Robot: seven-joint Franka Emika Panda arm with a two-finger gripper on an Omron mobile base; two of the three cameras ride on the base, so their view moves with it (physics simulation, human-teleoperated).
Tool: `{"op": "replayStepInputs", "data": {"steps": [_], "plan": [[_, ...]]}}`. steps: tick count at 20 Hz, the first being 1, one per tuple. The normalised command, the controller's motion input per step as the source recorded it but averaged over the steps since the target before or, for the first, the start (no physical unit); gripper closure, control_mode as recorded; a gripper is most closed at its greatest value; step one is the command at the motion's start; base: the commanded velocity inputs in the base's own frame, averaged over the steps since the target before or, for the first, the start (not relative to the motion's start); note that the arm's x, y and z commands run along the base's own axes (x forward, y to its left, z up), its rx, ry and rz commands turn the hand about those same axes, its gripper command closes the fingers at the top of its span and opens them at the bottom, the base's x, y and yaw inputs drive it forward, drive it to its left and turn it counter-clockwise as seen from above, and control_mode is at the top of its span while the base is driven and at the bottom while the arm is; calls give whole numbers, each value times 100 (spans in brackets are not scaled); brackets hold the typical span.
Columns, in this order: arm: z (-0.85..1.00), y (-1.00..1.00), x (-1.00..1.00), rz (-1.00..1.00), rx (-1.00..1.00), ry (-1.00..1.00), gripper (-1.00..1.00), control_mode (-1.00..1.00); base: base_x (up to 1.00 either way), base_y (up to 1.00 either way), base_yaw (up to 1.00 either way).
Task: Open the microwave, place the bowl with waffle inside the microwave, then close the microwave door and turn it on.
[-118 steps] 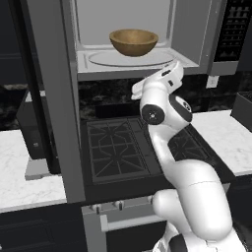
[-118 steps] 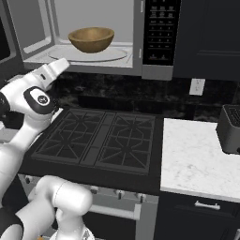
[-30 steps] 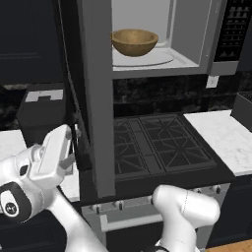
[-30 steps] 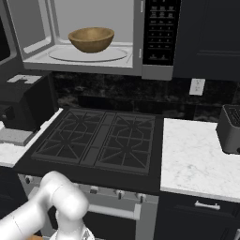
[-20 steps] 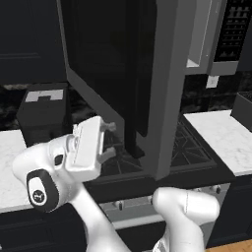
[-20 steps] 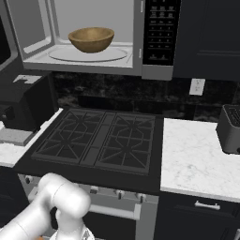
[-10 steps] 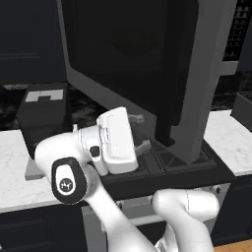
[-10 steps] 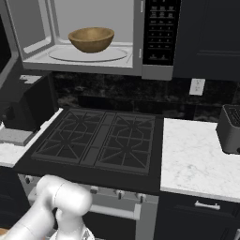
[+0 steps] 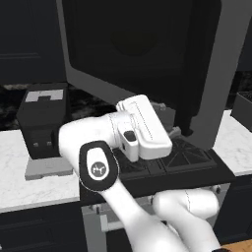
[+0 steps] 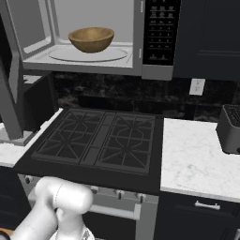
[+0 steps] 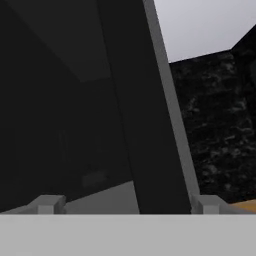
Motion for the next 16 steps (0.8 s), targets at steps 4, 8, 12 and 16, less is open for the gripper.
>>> {"op": "replayStepInputs", "data": {"steps": [4,8,12,16], "plan": [[6,-45,30,17,12,0,-100,-100,0,0,0],[5,-48,46,19,14,0,-100,-100,0,0,0],[2,-33,56,19,11,0,-100,-100,0,0,0],[5,-18,78,19,10,0,-100,-100,0,0,0]]}}
